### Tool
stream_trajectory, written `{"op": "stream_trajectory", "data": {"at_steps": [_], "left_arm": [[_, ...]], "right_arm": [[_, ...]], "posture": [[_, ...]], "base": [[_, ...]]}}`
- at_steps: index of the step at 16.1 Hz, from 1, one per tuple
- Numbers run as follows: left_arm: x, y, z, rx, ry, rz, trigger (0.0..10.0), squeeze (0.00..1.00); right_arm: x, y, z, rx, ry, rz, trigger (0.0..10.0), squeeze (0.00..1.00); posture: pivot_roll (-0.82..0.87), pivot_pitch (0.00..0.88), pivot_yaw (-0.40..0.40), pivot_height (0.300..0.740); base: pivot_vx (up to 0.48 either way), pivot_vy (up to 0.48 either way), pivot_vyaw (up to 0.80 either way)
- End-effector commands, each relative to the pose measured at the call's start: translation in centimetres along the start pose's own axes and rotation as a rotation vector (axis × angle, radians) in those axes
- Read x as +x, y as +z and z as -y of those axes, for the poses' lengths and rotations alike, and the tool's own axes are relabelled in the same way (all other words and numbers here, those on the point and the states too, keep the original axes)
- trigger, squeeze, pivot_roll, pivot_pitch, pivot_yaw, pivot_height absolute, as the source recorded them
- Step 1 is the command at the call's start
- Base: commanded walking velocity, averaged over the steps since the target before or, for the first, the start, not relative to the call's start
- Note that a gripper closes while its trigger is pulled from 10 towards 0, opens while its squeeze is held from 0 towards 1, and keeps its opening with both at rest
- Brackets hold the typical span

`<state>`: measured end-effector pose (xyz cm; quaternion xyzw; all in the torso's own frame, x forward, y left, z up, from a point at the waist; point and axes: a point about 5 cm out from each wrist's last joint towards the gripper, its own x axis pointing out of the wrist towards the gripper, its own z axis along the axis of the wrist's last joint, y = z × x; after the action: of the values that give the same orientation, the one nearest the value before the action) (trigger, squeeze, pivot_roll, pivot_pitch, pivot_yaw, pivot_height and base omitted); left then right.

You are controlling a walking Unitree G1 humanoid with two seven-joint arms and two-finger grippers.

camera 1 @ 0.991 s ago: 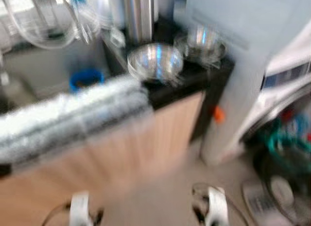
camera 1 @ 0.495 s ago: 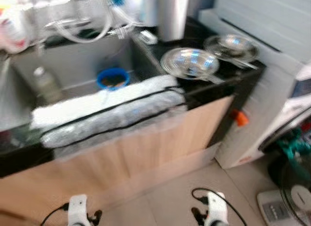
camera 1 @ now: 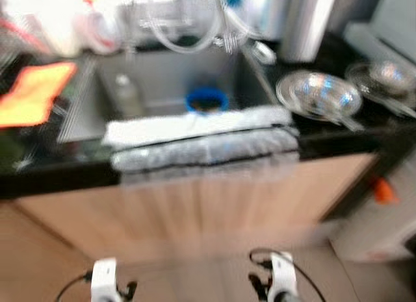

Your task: Kitchen organization

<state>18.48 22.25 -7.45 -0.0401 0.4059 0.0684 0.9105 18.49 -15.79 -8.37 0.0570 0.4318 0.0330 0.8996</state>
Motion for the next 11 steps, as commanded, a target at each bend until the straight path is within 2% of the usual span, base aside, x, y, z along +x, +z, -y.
{"op": "stream_trajectory", "data": {"at_steps": [1,2,5,8,10,11], "left_arm": [[-0.3,-0.8,-0.5,0.009,0.011,-0.029,10.0,0.0],[-0.3,-0.8,-0.5,0.011,0.01,-0.029,10.0,0.0],[-0.3,-0.8,-0.4,0.015,0.0,-0.021,10.0,0.0],[-0.3,-0.4,-0.2,0.086,-0.031,0.011,10.0,0.0],[-0.3,-0.1,-0.1,0.111,-0.049,0.053,10.0,0.0],[-0.3,0.1,0.0,0.114,-0.048,0.072,10.0,0.0]], "right_arm": [[-0.1,-0.5,0.0,0.0,-0.002,-0.011,10.0,0.0],[-0.1,-0.4,0.0,0.001,-0.002,-0.004,10.0,0.0],[-0.1,-0.2,0.1,0.011,-0.015,0.025,10.0,0.0],[-0.2,0.1,0.3,-0.023,-0.045,0.072,10.0,0.0],[-0.3,0.6,0.4,-0.008,-0.069,0.134,10.0,0.0],[-0.3,3.1,0.8,-0.021,-0.066,0.261,10.0,0.0]], "posture": [[0.0,0.011,0.036,0.74],[-0.01,0.009,0.035,0.74],[-0.02,0.003,0.037,0.74],[-0.03,0.0,0.04,0.74],[-0.04,0.0,0.049,0.74],[-0.04,0.0,0.053,0.74]], "base": [[0.0,0.0,0.8],[0.0,0.0,0.56],[0.0,0.0,0.0],[0.0,0.0,0.0],[0.0,0.0,0.0],[0.0,0.0,0.0]]}}
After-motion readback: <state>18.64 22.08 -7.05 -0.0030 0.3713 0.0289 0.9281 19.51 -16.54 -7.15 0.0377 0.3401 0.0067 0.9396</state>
